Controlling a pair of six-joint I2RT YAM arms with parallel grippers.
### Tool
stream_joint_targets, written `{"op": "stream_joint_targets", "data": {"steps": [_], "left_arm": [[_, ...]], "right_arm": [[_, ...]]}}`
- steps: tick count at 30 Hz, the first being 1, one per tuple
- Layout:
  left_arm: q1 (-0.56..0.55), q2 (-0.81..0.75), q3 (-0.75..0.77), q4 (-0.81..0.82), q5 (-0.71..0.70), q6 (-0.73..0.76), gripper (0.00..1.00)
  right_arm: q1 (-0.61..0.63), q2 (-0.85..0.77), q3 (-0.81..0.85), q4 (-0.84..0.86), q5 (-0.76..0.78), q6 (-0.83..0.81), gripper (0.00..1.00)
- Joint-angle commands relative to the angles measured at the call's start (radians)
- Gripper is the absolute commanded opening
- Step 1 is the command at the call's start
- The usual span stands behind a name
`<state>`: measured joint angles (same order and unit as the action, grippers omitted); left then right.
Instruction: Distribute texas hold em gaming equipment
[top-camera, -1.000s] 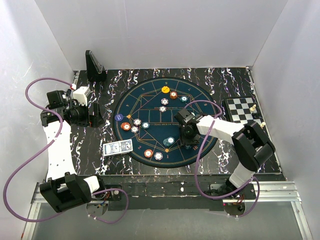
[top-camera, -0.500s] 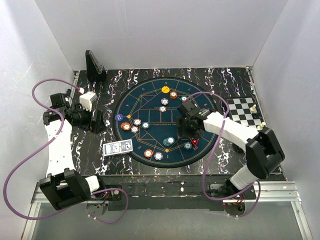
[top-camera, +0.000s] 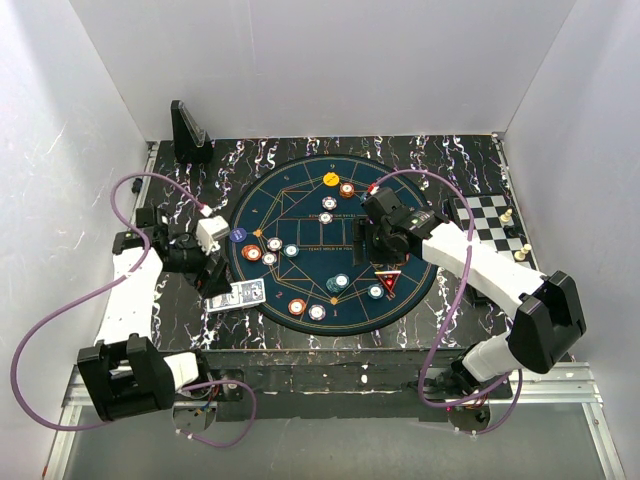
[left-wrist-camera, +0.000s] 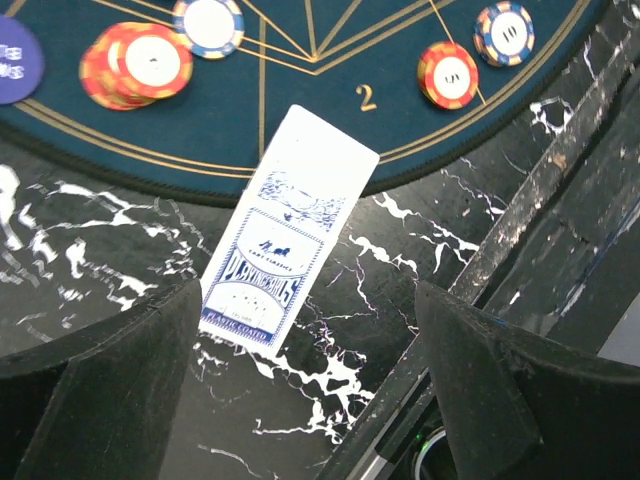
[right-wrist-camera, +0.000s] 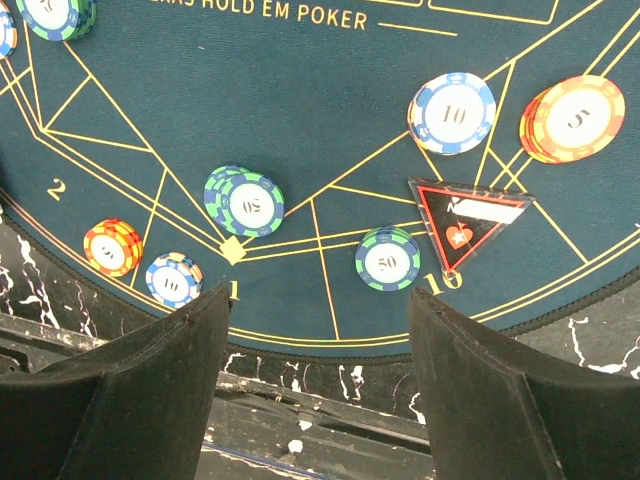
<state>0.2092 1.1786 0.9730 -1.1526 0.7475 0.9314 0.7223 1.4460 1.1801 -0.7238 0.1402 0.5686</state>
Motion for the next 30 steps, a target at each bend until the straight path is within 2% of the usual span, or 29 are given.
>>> {"op": "stream_joint_targets", "data": {"steps": [1, 3, 12, 21, 30], "left_arm": [[-0.028, 0.013, -0.068, 0.049, 0.023, 0.156, 0.92], [-0.028, 0.003, -0.106, 0.088, 0.027, 0.191, 0.98], [-0.04, 0.007, -0.224, 0.169, -0.037, 0.397, 0.98], [-0.071, 0.035, -0.267, 0.281, -0.066, 0.478, 0.98], [-0.106, 0.111, -0.273, 0.294, -0.042, 0.595, 0.98]], "right_arm": [[0.003, -0.044, -0.017, 0.023, -0.027, -0.006, 0.79], [0.003, -0.049, -0.017, 0.021, -0.027, -0.007, 0.79], [0.003, -0.055, 0.012, 0.038, -0.05, -0.032, 0.79], [0.005, -0.027, 0.061, 0.052, -0.088, -0.059, 0.79], [0.003, 0.008, 0.087, 0.052, -0.11, -0.09, 0.79]]}}
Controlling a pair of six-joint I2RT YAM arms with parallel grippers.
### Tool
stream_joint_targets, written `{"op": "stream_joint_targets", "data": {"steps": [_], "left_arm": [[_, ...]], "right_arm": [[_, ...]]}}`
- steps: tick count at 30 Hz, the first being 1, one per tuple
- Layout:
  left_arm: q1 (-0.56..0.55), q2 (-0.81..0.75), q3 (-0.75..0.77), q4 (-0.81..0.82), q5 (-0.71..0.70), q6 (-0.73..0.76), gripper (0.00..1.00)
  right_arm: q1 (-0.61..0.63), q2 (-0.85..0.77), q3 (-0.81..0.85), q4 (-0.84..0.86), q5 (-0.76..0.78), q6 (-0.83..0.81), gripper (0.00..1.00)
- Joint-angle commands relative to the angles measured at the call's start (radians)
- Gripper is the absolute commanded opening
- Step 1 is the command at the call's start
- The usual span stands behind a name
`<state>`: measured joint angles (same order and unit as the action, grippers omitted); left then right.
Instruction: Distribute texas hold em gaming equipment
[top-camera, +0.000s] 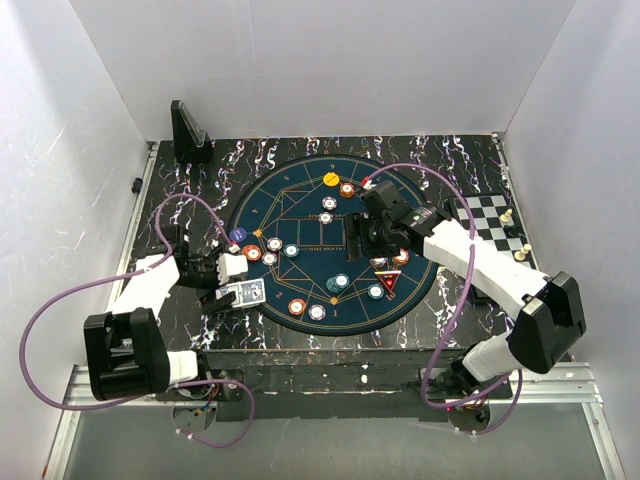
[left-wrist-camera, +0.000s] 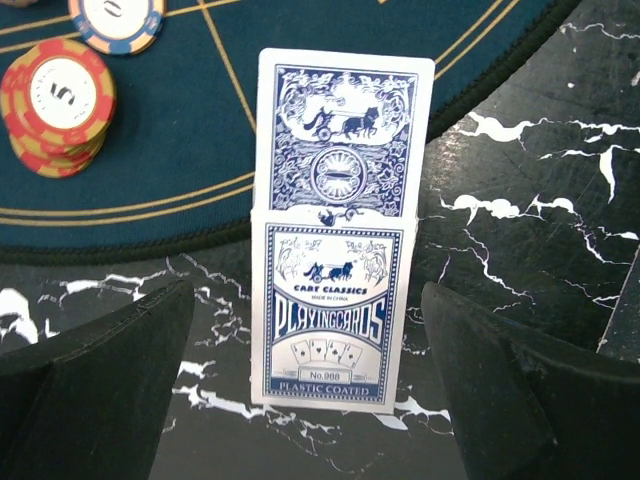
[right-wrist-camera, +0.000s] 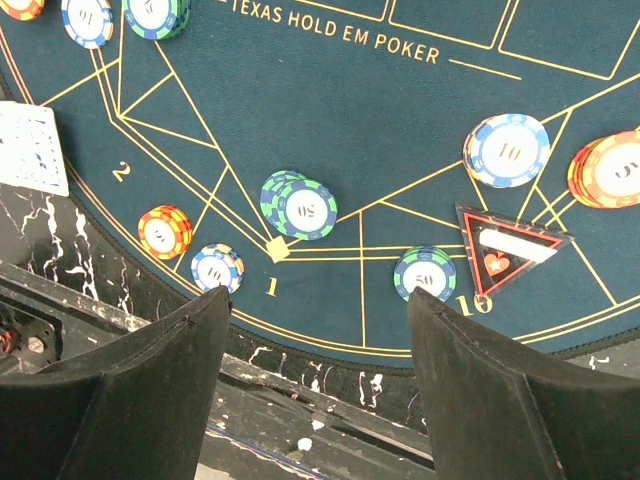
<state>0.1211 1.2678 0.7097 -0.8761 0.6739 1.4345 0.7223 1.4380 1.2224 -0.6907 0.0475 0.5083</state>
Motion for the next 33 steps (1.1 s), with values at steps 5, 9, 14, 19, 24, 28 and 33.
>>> {"op": "stream_joint_targets", "data": {"steps": [5, 9, 14, 19, 24, 28, 33], "left_arm": [[-0.04, 0.042, -0.013, -0.017, 0.046, 0.161, 0.98], [-0.057, 0.048, -0.013, -0.052, 0.032, 0.184, 0.98], [-0.055, 0.054, -0.026, -0.04, 0.004, 0.175, 0.98], [-0.057, 0.058, -0.049, -0.014, -0.019, 0.182, 0.98], [-0.055, 0.073, -0.058, -0.003, -0.025, 0.184, 0.98], [-0.057, 0.1, -0.036, -0.012, -0.028, 0.176, 0.98], [-0.055, 0.096, -0.053, 0.011, -0.027, 0.185, 0.97]], "right_arm": [[0.003, 0.019, 0.046, 0.02, -0.02, -0.039, 0.78], [0.002, 0.019, 0.046, 0.028, -0.02, -0.04, 0.78], [0.0, 0.013, 0.046, 0.03, -0.021, -0.05, 0.78], [-0.004, 0.01, 0.045, 0.03, -0.023, -0.053, 0.78], [-0.006, 0.009, 0.045, 0.033, -0.028, -0.054, 0.77], [-0.006, 0.009, 0.04, 0.036, -0.032, -0.05, 0.77], [-0.006, 0.012, 0.037, 0.04, -0.032, -0.044, 0.76]]}}
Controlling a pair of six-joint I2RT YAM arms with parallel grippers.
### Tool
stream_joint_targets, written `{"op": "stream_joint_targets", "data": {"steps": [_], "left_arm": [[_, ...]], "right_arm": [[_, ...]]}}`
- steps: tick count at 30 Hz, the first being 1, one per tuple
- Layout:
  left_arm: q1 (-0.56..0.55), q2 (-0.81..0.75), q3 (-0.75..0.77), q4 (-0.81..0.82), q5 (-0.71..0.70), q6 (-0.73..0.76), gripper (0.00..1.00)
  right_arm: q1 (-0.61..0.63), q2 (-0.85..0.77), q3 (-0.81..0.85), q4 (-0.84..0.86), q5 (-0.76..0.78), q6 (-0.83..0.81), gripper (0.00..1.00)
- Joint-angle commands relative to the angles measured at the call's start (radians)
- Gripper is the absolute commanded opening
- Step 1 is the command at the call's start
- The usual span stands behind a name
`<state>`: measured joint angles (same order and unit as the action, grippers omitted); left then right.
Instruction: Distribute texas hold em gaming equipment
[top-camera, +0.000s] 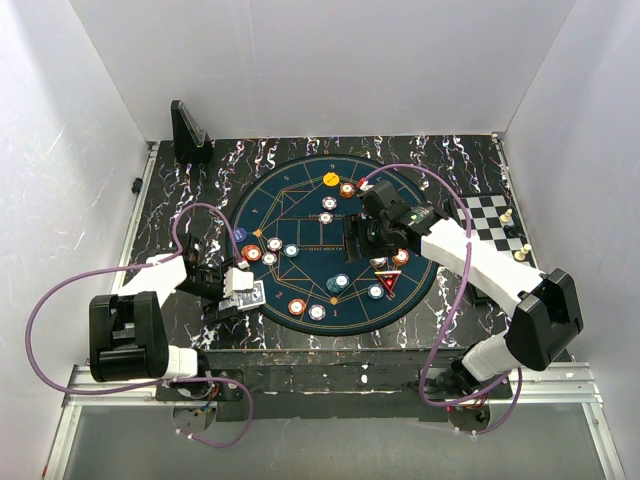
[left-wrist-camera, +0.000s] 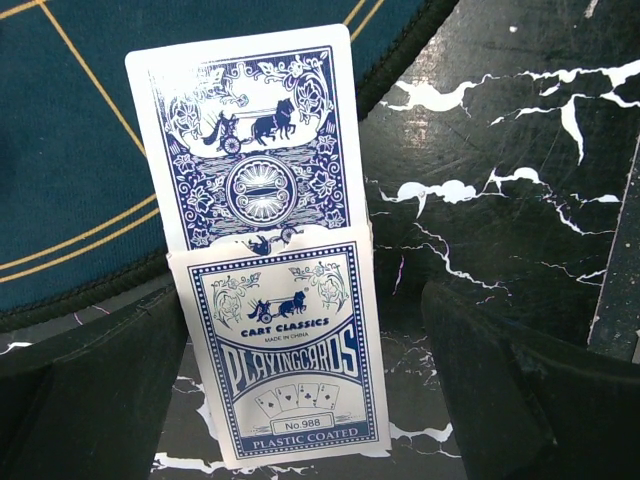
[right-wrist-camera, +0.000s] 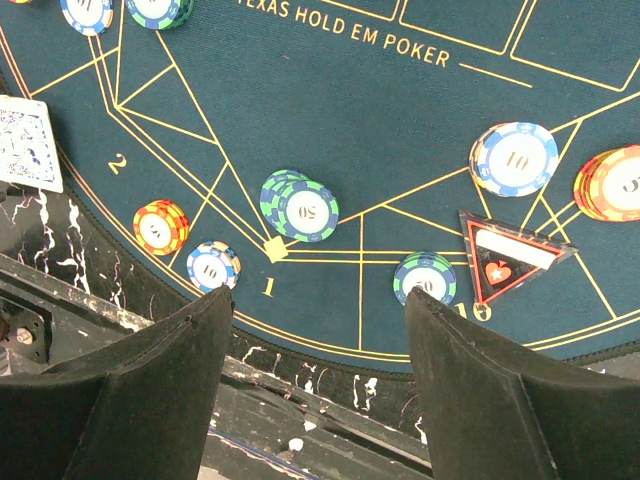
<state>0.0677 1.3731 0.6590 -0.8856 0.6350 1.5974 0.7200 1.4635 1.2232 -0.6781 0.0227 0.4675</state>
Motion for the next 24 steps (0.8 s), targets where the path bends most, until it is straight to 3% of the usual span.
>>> {"op": "stream_joint_targets", "data": {"steps": [1, 7, 14, 16, 18, 21, 24], "left_arm": [[-0.003, -0.008, -0.005, 0.025, 0.012, 0.021, 0.96], [-0.005, -0.028, -0.007, 0.037, 0.035, -0.02, 0.85], [-0.005, -0.094, -0.044, 0.054, 0.054, -0.077, 0.62], [-0.005, -0.1, -0.058, 0.062, 0.046, -0.086, 0.67], [-0.005, -0.106, -0.074, 0.069, 0.04, -0.102, 0.82], [-0.003, -0.124, -0.099, 0.082, 0.032, -0.096, 0.94], [-0.006, -0.121, -0.113, 0.106, 0.023, -0.099, 0.98]], "right_arm": [[-0.004, -0.011, 0.036, 0.031, -0.009, -0.003, 0.77], [-0.004, -0.005, 0.033, 0.034, -0.015, 0.003, 0.76], [-0.005, -0.009, 0.006, 0.054, -0.015, 0.017, 0.76], [-0.004, -0.011, 0.001, 0.057, -0.015, 0.022, 0.76], [-0.004, -0.011, -0.001, 0.061, -0.017, 0.025, 0.76], [-0.004, -0.006, -0.001, 0.063, -0.015, 0.025, 0.76], [-0.004, -0.002, -0.004, 0.064, -0.015, 0.025, 0.76]]}}
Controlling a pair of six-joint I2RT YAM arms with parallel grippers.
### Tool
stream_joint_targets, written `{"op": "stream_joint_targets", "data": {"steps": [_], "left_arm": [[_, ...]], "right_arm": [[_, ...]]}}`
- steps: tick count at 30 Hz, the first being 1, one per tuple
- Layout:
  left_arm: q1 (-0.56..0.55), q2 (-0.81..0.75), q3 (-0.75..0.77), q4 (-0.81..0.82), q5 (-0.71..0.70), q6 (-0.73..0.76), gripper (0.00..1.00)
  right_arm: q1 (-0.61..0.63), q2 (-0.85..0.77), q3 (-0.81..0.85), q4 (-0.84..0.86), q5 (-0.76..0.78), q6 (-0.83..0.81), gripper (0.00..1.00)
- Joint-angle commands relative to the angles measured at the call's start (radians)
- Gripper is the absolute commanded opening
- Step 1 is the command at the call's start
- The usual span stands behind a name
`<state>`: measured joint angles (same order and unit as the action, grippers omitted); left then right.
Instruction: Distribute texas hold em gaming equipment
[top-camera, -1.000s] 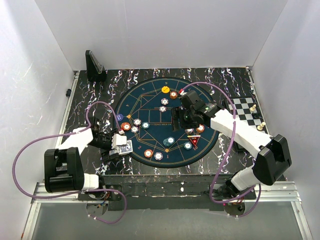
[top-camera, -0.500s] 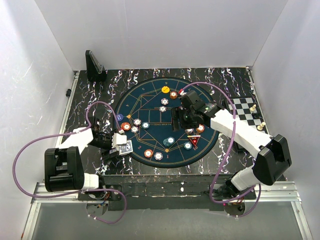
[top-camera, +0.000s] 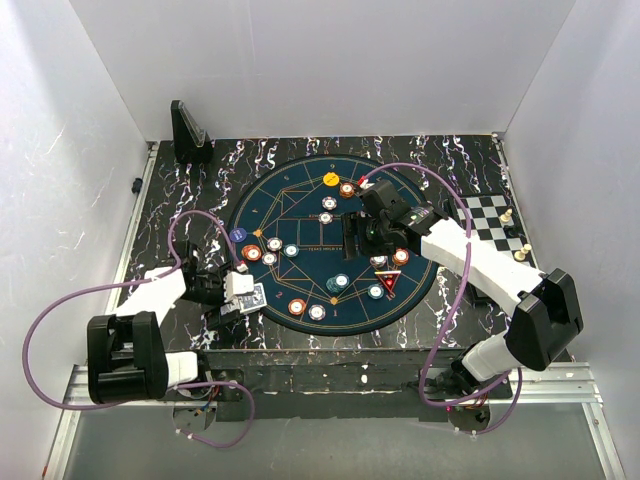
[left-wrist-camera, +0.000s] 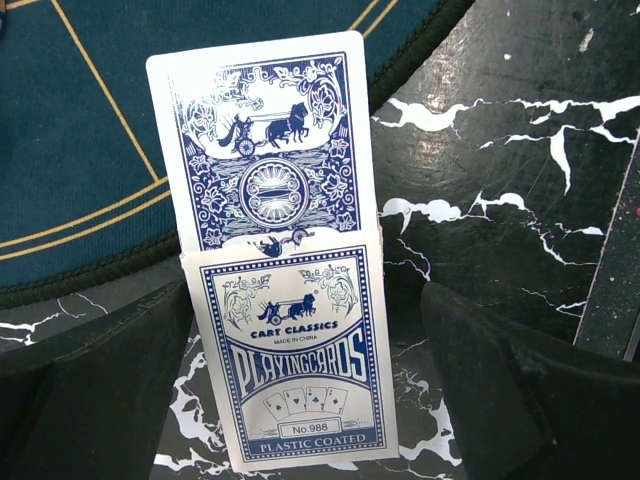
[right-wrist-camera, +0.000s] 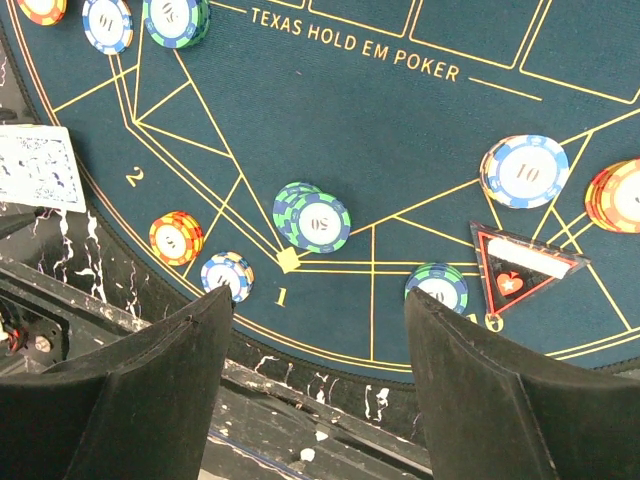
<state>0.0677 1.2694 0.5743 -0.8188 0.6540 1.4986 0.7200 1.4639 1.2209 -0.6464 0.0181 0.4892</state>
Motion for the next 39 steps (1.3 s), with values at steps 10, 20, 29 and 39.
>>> {"op": "stream_joint_targets", "data": {"steps": [10, 20, 29, 39], "left_arm": [[-0.019, 0.044, 0.013, 0.086, -0.011, -0.104, 0.44], [-0.02, -0.028, 0.251, -0.114, 0.104, -0.267, 0.36], [-0.054, -0.03, 0.608, -0.449, 0.226, -0.342, 0.28], [-0.175, -0.013, 0.742, -0.523, 0.253, -0.463, 0.18]], "right_arm": [[-0.004, 0.004, -0.008, 0.044, -0.053, 0.009, 0.75], [-0.004, -0.017, 0.0, 0.076, -0.173, 0.044, 0.77], [-0.004, -0.056, -0.05, 0.397, -0.501, 0.274, 0.82], [0.018, -0.014, -0.064, 0.809, -0.665, 0.511, 0.84]]}}
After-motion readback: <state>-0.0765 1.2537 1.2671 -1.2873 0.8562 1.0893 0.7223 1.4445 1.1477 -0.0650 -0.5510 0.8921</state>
